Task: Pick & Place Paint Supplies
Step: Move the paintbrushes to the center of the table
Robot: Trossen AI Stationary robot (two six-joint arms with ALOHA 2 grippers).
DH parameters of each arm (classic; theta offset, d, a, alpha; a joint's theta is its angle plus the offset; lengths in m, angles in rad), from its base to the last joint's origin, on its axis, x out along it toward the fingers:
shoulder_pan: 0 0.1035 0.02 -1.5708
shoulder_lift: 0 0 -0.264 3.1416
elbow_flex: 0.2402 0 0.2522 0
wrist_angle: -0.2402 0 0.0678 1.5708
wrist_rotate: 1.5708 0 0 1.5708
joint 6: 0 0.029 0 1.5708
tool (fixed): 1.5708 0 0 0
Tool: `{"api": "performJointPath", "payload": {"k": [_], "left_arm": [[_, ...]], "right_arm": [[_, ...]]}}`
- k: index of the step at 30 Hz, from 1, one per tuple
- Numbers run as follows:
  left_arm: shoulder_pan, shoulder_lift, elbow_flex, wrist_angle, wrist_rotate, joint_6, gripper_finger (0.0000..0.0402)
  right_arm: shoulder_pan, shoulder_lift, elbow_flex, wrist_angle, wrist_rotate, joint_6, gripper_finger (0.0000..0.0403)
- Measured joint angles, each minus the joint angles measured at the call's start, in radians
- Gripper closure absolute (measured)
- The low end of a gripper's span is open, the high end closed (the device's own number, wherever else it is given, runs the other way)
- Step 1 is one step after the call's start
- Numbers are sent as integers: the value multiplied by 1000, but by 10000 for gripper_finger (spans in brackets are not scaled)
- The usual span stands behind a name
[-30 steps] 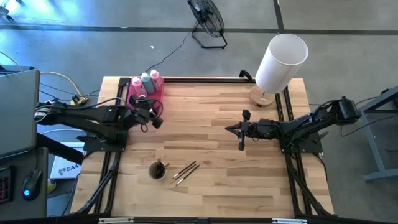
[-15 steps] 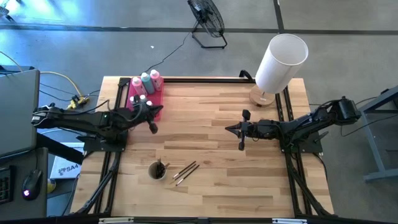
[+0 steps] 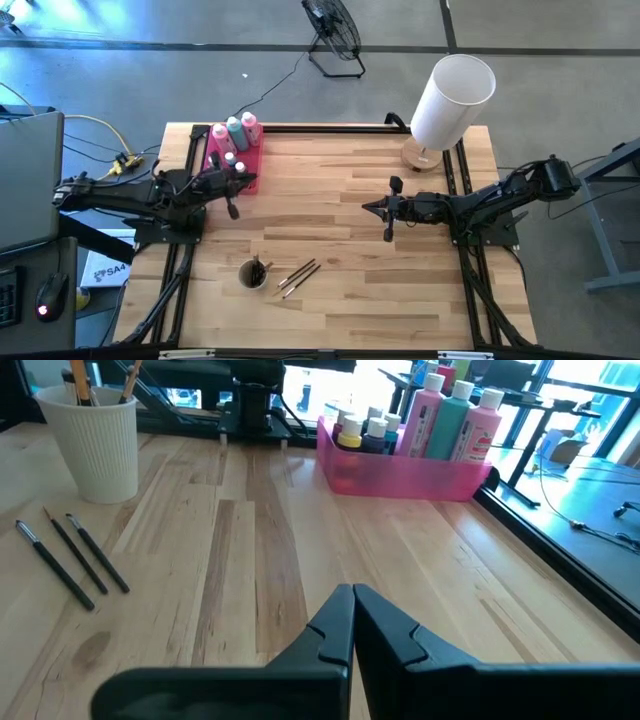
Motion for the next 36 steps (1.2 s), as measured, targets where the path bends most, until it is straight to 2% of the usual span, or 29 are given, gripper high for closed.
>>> {"api": "performJointPath", "payload": {"k": [9, 17, 22, 36], "left_arm": [[0, -73, -37, -32, 55, -5, 394], [0, -97, -74, -23, 250, -12, 394], [0, -97, -74, -23, 329, -13, 394], [0, -97, -74, -24, 335, -14, 394]], "right_arm": [[0, 0, 0, -1, 0, 0, 400], [0, 0, 0, 1, 0, 0, 400], [0, 0, 0, 1, 0, 0, 400], [0, 0, 0, 1, -4, 0, 401]]}}
